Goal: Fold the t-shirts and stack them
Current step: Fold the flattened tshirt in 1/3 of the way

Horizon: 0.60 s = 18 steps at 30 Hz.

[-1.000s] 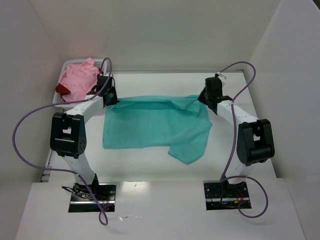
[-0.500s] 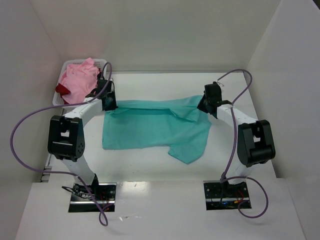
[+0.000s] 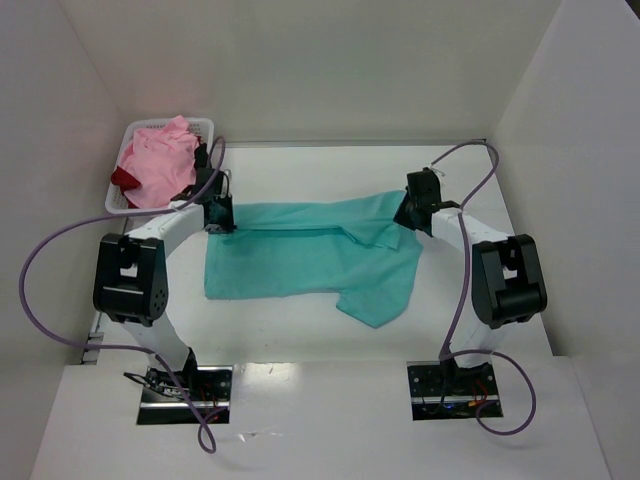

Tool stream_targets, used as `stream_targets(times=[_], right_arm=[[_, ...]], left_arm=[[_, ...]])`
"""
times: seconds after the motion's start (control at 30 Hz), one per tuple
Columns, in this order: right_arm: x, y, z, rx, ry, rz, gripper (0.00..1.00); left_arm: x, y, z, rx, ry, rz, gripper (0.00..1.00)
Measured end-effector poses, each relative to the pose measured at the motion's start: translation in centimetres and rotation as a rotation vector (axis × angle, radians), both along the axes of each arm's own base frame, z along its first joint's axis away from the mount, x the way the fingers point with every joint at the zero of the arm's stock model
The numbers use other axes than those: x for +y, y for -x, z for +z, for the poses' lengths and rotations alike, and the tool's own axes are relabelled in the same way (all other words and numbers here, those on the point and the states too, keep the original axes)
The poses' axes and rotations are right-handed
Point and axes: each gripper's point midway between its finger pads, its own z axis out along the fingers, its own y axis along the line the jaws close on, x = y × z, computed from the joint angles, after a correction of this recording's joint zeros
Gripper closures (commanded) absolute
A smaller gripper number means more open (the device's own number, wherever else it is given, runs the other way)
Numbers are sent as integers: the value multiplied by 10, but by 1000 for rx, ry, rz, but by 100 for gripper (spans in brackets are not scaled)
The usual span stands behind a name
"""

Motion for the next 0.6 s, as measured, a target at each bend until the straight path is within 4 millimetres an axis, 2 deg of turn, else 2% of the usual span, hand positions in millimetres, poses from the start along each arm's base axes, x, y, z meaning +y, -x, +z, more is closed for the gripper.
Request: stream_targets(times=[0.17, 0.2, 0.27, 0.3, 0.33, 0.43, 0.5, 0.53, 0.6], right_arm=[[-4, 6, -14, 49, 21, 8, 91], [-4, 7, -15, 56, 25, 9, 77], [-6, 9, -17, 64, 30, 8, 70], [-6, 9, -17, 66, 34, 10, 57], [-6, 9, -17, 66, 34, 10, 48], [-6, 10, -18, 70, 34, 16, 27], [-5, 9, -16, 70, 30, 25, 18], [-4, 8, -15, 67, 27, 29, 10], [-1, 5, -10, 56, 14, 37, 8]], left_arm=[[-1, 0, 13, -30, 14, -5, 54], [-1, 0, 16, -38, 15, -3, 49], [1, -1, 22, -52, 14, 2, 39], [1, -1, 25, -58, 14, 6, 36], [2, -1, 27, -64, 12, 9, 33], [3, -1, 32, -76, 12, 14, 25], [3, -2, 35, -80, 10, 21, 24], [4, -2, 36, -83, 8, 25, 24], [6, -4, 37, -86, 12, 49, 24]])
